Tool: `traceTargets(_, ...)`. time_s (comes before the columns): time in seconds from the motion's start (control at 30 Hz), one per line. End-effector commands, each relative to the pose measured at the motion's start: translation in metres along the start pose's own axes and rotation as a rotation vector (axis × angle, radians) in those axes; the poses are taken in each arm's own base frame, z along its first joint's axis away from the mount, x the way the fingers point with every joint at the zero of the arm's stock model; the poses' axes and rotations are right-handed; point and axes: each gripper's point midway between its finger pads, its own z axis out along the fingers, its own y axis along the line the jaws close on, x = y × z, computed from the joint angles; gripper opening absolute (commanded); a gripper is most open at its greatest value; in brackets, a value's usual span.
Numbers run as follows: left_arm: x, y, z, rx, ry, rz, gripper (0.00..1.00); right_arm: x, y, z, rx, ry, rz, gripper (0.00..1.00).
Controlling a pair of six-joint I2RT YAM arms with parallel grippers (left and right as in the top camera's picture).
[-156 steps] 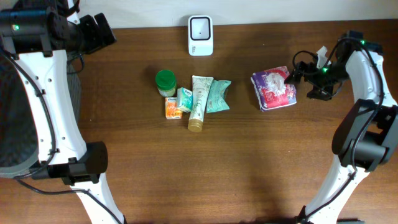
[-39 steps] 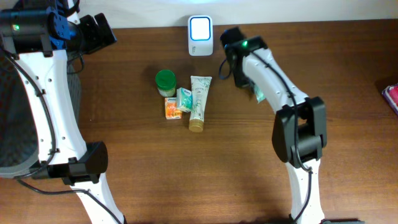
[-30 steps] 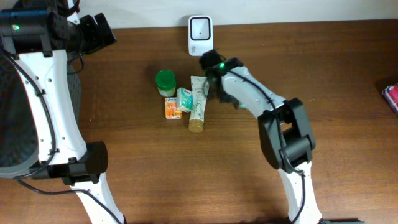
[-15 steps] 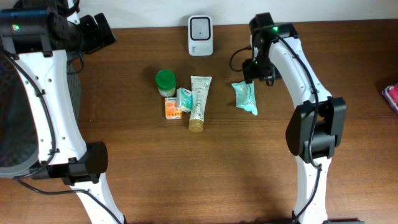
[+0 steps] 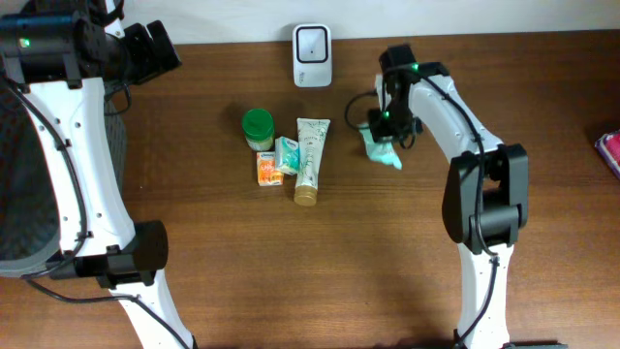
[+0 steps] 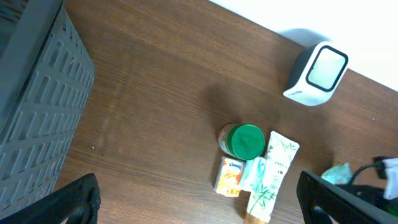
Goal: Scan the item barcode
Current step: 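Lift the green wipes pack up to the scanner with right gripper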
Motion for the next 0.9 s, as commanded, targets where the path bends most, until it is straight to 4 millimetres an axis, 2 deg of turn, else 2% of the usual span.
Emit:
traceTargets(0.0, -0.001, -0.001, -0.008, 0.011, -0.015, 0.014, 0.99, -0.067, 0.017, -0.06, -0.047, -0.252, 0.041, 0.04)
traceTargets(0.07, -0.001, -0.001, -0.008, 0.011, -0.015, 0.014, 0.99, -0.099, 0.03, -0.08, -0.102, -0.389, 0.023, 0.04)
traceTargets(0.13, -0.001, -0.001, -0.008, 0.011, -0.015, 0.014, 0.99, -0.141, 0.055, -0.101, -0.169, -0.586, -0.033, 0.04)
traceTargets(0.23, -0.001, -0.001, -0.008, 0.011, -0.015, 0.014, 0.99, -0.184, 0.09, -0.113, -0.214, -0.803, -0.1, 0.04)
traceTargets(0.3, -0.001, -0.001, -0.008, 0.011, -0.015, 0.014, 0.99, -0.198, 0.107, -0.105, -0.236, -0.87, -0.128, 0.04)
traceTargets(0.37, -0.001, -0.001, -0.008, 0.011, -0.015, 0.015, 0.99, -0.205, 0.121, -0.084, -0.252, -0.898, -0.148, 0.04)
traceTargets(0.43, -0.001, -0.001, -0.008, 0.011, -0.015, 0.014, 0.99, -0.209, 0.126, -0.059, -0.241, -0.902, -0.15, 0.04)
traceTargets(0.5, -0.001, -0.001, -0.008, 0.011, -0.015, 0.014, 0.99, -0.211, 0.116, -0.054, -0.165, -0.911, -0.115, 0.04)
traceTargets(0.57, -0.001, -0.001, -0.008, 0.011, -0.015, 0.014, 0.99, -0.216, 0.115, -0.063, -0.158, -0.944, -0.11, 0.04)
traceTargets(0.6, -0.001, -0.001, -0.008, 0.011, -0.015, 0.014, 0.99, -0.217, 0.111, -0.068, -0.15, -0.952, -0.107, 0.04)
traceTargets(0.73, -0.001, -0.001, -0.008, 0.011, -0.015, 0.014, 0.99, -0.22, 0.075, -0.12, -0.111, -0.987, -0.059, 0.04)
traceTargets(0.77, -0.001, -0.001, -0.008, 0.011, -0.015, 0.014, 0.99, -0.218, 0.051, -0.139, -0.06, -0.992, -0.018, 0.04)
traceTargets(0.8, -0.001, -0.001, -0.008, 0.011, -0.015, 0.014, 0.99, -0.212, 0.013, -0.152, 0.047, -0.974, 0.054, 0.04)
traceTargets(0.83, -0.001, -0.001, -0.008, 0.011, -0.015, 0.014, 0.99, -0.201, -0.025, -0.157, 0.175, -0.936, 0.128, 0.04)
traceTargets(0.87, -0.001, -0.001, -0.008, 0.011, -0.015, 0.014, 0.99, -0.183, -0.073, -0.161, 0.337, -0.88, 0.215, 0.04)
